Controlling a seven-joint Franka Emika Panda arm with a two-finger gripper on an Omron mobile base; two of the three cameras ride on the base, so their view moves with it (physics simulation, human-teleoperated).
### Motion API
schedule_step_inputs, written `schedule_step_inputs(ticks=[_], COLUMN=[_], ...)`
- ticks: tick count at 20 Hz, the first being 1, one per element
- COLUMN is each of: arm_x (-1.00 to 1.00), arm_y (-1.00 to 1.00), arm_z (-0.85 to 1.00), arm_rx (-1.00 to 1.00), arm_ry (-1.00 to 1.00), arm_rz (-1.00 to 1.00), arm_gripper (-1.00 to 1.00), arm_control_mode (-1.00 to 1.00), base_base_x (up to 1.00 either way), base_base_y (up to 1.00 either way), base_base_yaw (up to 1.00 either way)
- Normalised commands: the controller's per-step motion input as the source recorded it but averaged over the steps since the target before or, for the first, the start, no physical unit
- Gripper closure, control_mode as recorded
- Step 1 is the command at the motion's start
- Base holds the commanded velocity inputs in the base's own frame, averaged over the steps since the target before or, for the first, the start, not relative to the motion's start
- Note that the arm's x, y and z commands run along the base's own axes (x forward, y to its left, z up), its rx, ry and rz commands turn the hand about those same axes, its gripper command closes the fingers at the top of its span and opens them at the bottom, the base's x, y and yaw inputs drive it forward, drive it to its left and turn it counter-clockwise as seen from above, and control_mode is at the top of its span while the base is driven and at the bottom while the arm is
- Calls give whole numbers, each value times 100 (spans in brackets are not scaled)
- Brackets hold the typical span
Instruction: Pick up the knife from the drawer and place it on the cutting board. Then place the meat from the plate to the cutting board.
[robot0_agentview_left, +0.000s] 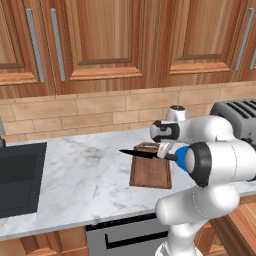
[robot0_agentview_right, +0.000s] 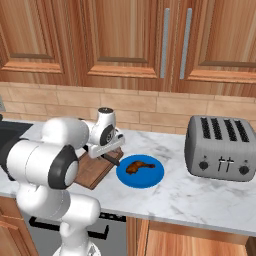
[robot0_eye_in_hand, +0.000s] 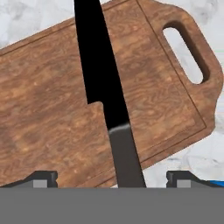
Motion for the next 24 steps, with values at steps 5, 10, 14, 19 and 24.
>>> schedule_step_inputs(ticks=[5, 10, 14, 19, 24], arm_x=[-9, -12, -21, -17, -9], arm_y=[-11, -21, -30, -42, -45], arm_z=[1, 0, 0, 0, 0], arm_rx=[0, 1, 1, 1, 2], arm_ry=[1, 0, 0, 0, 0], arm_rz=[-23, -22, -24, -30, -33], arm_gripper=[-100, -100, -100, -100, -100], arm_control_mode=[-100, -100, -100, -100, -100], base_base_x=[0, 0, 0, 0, 0], base_base_y=[0, 0, 0, 0, 0], base_base_yaw=[0, 0, 0, 0, 0])
